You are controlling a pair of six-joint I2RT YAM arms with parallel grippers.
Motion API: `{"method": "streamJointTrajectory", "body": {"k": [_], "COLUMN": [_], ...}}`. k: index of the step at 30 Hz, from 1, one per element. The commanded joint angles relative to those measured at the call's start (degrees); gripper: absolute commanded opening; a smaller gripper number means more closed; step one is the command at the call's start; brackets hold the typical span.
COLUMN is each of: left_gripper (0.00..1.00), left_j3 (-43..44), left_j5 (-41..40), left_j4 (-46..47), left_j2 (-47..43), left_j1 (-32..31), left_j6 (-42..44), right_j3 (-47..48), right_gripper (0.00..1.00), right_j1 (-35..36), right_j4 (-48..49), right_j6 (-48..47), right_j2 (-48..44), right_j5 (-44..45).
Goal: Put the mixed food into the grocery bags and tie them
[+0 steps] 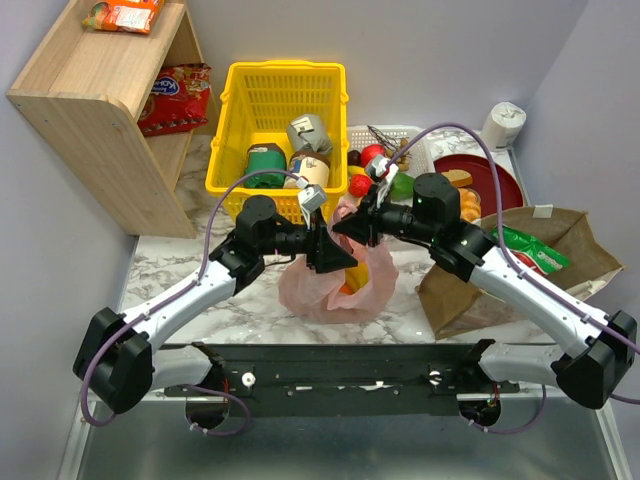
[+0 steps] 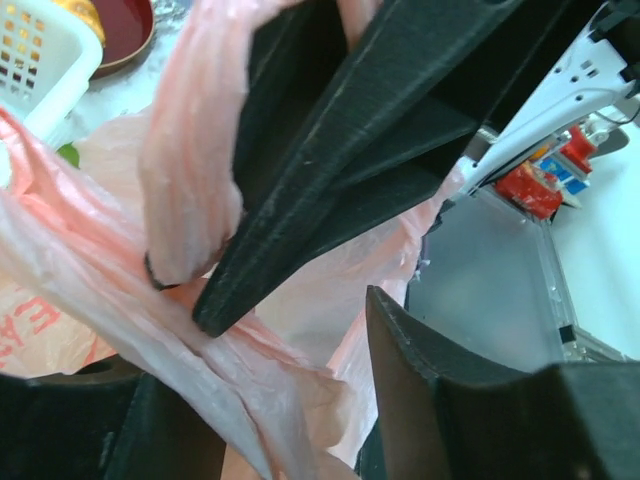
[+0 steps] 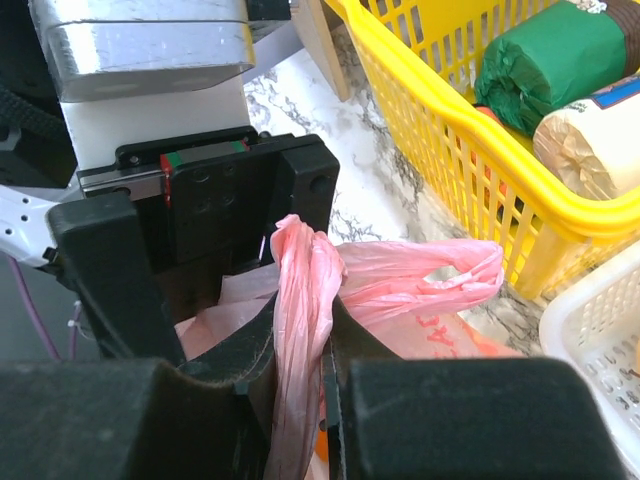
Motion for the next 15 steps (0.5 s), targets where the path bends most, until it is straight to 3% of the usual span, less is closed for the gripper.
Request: {"method": "streamJointTrajectory", "body": {"k": [1,5,15], "left_gripper": [0.62,0.73,0.77], "left_j3": [-1.7,-2.0,-3.9], "left_j5": [0.4,-0.4,-3.2], "left_j4": [9.9,12.4,19.8], "left_j2": [0.1,1.7,3.0], "left_j1": [-1.1,-1.8,-3.1], "left_j6": [-4.3,-5.9,-10.1], "right_j3": [-1.2,-1.5,-3.2], "right_gripper": [0.23,0.23,0.23], "right_j1": [0.2,0.2,0.2], "right_j4": [3.6,5.4,8.1], "right_j6": [1.8,2.9,4.0], "right_j2": [1.0,1.7,2.5], "right_j5": [0.0,-1.1,0.5]}}
